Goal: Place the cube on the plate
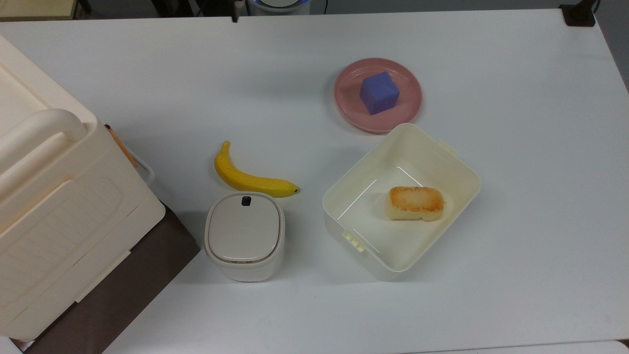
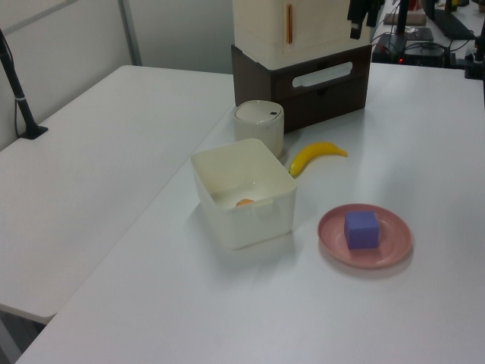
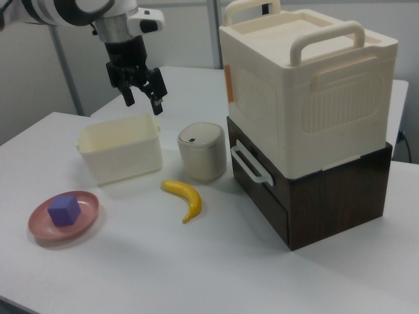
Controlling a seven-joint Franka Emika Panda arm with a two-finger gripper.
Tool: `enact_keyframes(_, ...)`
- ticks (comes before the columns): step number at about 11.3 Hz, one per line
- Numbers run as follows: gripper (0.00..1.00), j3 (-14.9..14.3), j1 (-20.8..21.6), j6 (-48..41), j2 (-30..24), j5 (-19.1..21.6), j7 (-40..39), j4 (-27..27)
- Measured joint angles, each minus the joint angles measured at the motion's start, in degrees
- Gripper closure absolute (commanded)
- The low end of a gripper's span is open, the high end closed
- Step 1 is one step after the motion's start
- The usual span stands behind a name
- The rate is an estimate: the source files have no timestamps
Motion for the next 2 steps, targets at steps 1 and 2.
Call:
enact_keyframes(1,0.00,0.00,0.46,0.00,0.31,0.00,0.00,-0.04)
enact_keyframes(2,0.00,0.00,0.49,0.00,0.62,0.00,0.00,-0.04)
